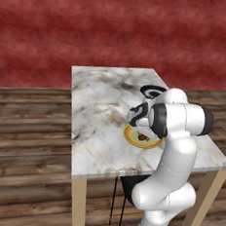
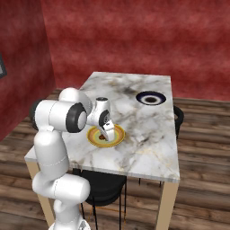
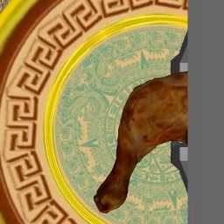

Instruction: Transport the chicken drumstick and lemon wedge to the fridge. Place the chicken drumstick on the rack containing meat and place the lemon wedge on the rack containing the vegetable, ensuring meats and vegetables are on different racks.

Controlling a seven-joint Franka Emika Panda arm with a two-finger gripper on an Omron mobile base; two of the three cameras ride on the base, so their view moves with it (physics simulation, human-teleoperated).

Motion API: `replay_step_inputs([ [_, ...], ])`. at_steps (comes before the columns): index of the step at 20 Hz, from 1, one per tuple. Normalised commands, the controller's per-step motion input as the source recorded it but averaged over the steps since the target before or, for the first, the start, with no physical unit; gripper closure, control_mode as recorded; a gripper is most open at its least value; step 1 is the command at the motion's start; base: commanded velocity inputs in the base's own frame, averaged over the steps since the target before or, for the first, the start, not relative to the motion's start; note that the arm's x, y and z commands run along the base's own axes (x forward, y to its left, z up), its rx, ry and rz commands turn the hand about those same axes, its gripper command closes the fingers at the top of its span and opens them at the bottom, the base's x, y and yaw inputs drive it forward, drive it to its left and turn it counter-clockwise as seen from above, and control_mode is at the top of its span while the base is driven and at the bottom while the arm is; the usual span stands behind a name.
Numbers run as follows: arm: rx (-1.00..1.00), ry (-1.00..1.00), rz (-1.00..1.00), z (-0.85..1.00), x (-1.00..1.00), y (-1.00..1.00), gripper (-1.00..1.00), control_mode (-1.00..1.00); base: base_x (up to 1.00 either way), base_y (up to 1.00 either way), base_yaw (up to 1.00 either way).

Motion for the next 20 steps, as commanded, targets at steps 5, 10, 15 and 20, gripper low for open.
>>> replay_step_inputs([
  [5, 0.00, -0.10, 0.00, 0.16, -0.27, -0.03, 1.00, -1.00, 0.00, 0.00, 0.00],
  [10, 0.01, -0.08, 0.10, 0.98, -0.99, -0.03, 1.00, -1.00, 0.00, 0.00, 0.00],
  [15, 0.00, 0.00, 0.24, 1.00, -1.00, 0.00, 1.00, -1.00, 0.00, 0.00, 0.00],
  [20, -0.04, -0.12, 0.32, 0.91, -1.00, 0.00, 1.00, -1.00, 0.00, 0.00, 0.00],
])
